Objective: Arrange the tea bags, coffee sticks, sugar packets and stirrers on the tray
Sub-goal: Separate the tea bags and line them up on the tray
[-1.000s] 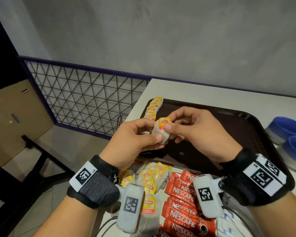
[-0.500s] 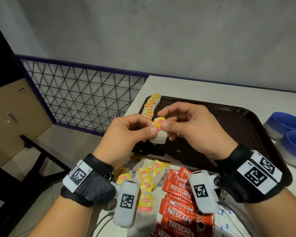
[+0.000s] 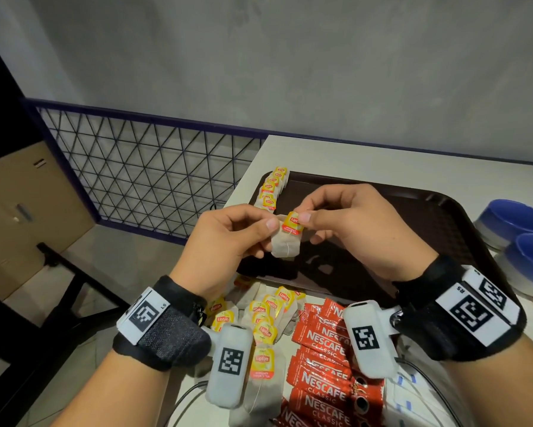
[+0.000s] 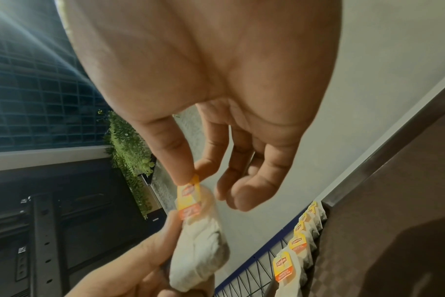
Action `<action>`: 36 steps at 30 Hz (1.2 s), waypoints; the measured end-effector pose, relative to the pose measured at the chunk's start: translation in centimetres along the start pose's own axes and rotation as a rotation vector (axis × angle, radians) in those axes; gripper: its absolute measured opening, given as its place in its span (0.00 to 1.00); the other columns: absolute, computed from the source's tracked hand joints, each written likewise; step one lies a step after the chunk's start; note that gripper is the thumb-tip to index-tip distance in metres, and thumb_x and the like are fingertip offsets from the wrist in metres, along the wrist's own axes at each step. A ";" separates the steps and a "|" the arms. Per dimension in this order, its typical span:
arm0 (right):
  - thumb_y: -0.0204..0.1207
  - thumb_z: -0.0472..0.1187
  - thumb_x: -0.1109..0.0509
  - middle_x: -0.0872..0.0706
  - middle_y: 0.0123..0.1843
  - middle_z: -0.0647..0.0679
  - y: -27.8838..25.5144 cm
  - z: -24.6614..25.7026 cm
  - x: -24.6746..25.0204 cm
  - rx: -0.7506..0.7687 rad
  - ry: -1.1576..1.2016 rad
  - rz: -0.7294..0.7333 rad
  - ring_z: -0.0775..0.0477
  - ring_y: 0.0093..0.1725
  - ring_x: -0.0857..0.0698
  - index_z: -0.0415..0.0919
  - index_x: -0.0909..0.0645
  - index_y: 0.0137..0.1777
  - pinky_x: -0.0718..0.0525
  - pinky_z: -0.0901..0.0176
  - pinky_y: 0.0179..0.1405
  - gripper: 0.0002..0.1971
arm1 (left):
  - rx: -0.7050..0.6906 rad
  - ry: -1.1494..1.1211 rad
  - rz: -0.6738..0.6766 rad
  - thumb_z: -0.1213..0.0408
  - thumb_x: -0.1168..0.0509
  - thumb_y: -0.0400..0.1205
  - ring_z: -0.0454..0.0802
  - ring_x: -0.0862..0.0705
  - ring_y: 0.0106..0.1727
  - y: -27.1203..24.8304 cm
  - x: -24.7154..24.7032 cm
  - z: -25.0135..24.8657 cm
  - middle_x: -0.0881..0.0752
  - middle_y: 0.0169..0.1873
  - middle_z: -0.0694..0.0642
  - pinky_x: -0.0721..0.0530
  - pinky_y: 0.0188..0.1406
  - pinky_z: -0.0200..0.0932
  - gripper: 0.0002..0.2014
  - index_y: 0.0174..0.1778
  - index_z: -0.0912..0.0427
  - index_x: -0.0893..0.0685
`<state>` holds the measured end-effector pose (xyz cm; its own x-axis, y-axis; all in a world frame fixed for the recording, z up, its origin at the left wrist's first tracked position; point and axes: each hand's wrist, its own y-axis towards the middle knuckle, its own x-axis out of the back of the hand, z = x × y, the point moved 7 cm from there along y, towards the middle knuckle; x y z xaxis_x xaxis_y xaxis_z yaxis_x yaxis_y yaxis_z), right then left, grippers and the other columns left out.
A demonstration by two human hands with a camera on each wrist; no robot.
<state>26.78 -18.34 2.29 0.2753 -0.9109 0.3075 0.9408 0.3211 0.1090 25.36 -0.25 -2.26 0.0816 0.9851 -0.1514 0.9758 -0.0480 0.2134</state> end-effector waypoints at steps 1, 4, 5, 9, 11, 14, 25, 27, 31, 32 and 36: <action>0.80 0.32 0.25 0.06 0.49 0.40 0.0 0.0 0.0 -0.003 0.006 0.008 0.38 0.52 0.08 0.38 0.10 0.45 0.10 0.47 0.50 0.04 | -0.005 0.000 -0.006 0.66 0.26 0.77 0.49 0.15 0.35 0.0 0.1 -0.1 0.11 0.37 0.62 0.18 0.32 0.38 0.06 0.46 0.65 0.08; 0.80 0.32 0.26 0.06 0.46 0.41 -0.1 0.0 -0.1 0.001 0.000 0.022 0.40 0.49 0.09 0.40 0.10 0.44 0.10 0.46 0.50 0.06 | -0.018 0.028 -0.012 0.65 0.26 0.77 0.49 0.16 0.35 -0.1 0.2 -0.2 0.11 0.38 0.63 0.19 0.32 0.39 0.08 0.48 0.65 0.08; 0.80 0.32 0.25 0.07 0.45 0.41 -0.1 0.1 -0.1 0.006 -0.009 0.023 0.44 0.45 0.09 0.39 0.10 0.44 0.09 0.50 0.47 0.05 | -0.022 0.046 -0.005 0.64 0.26 0.77 0.49 0.16 0.35 -0.1 0.1 -0.3 0.11 0.37 0.63 0.19 0.32 0.39 0.08 0.48 0.64 0.07; 0.80 0.33 0.23 0.07 0.43 0.38 -0.2 0.4 -0.3 0.015 -0.025 -0.008 0.48 0.38 0.10 0.38 0.10 0.47 0.12 0.62 0.39 0.01 | -0.029 0.081 0.026 0.63 0.27 0.78 0.46 0.18 0.32 -0.2 -0.3 -0.5 0.12 0.33 0.55 0.20 0.31 0.38 0.05 0.47 0.59 0.07; 0.79 0.33 0.22 0.07 0.43 0.39 -0.2 0.5 -0.3 0.014 -0.023 -0.026 0.49 0.36 0.10 0.37 0.10 0.48 0.11 0.63 0.39 0.01 | -0.019 0.074 0.034 0.63 0.28 0.79 0.47 0.18 0.32 -0.2 -0.4 -0.5 0.13 0.33 0.57 0.20 0.31 0.39 0.06 0.47 0.60 0.08; 0.79 0.34 0.21 0.06 0.43 0.41 -0.2 0.5 -0.2 0.024 -0.023 -0.048 0.46 0.38 0.08 0.38 0.09 0.49 0.08 0.60 0.41 0.02 | -0.010 0.085 0.049 0.67 0.29 0.83 0.49 0.17 0.33 -0.2 -0.5 -0.4 0.14 0.33 0.59 0.19 0.32 0.40 0.04 0.45 0.59 0.09; 0.81 0.33 0.25 0.06 0.46 0.44 -0.1 0.1 -0.3 -0.007 0.006 -0.003 0.45 0.44 0.07 0.38 0.10 0.46 0.08 0.50 0.49 0.03 | 0.058 -0.012 0.004 0.74 0.33 0.85 0.48 0.18 0.32 -0.2 -0.5 0.0 0.14 0.33 0.59 0.19 0.29 0.39 0.09 0.40 0.64 0.13; 0.80 0.32 0.25 0.06 0.48 0.41 -0.2 0.2 -0.6 -0.007 0.024 0.027 0.41 0.47 0.07 0.36 0.10 0.47 0.08 0.48 0.50 0.03 | 0.059 -0.009 0.006 0.74 0.32 0.85 0.50 0.18 0.32 -0.2 -0.5 0.1 0.14 0.33 0.61 0.18 0.29 0.39 0.09 0.39 0.63 0.13; 0.80 0.33 0.23 0.07 0.44 0.41 -0.3 0.4 -0.8 0.020 -0.024 0.013 0.48 0.39 0.09 0.35 0.10 0.48 0.10 0.60 0.41 0.02 | 0.061 -0.021 0.027 0.72 0.32 0.84 0.51 0.18 0.32 -0.3 -0.8 0.0 0.15 0.35 0.64 0.19 0.29 0.38 0.10 0.38 0.61 0.12; 0.80 0.33 0.23 0.07 0.42 0.41 -0.3 0.3 -0.8 0.021 -0.021 0.003 0.50 0.37 0.10 0.35 0.10 0.49 0.10 0.62 0.40 0.01 | 0.064 -0.032 0.028 0.73 0.31 0.84 0.50 0.19 0.32 -0.3 -0.8 0.0 0.15 0.34 0.63 0.19 0.29 0.37 0.09 0.38 0.62 0.12; 0.78 0.34 0.21 0.07 0.41 0.41 -0.2 0.3 -0.4 0.040 -0.012 -0.039 0.47 0.37 0.09 0.39 0.09 0.49 0.09 0.58 0.41 0.02 | 0.068 -0.056 0.033 0.66 0.28 0.81 0.49 0.22 0.34 -0.2 -0.8 -0.1 0.17 0.34 0.60 0.19 0.32 0.40 0.04 0.40 0.60 0.11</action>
<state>26.45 -17.99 2.48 0.2362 -0.9197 0.3136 0.9419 0.2960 0.1587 25.04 -0.99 -2.13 0.1229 0.9721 -0.2000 0.9838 -0.0928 0.1535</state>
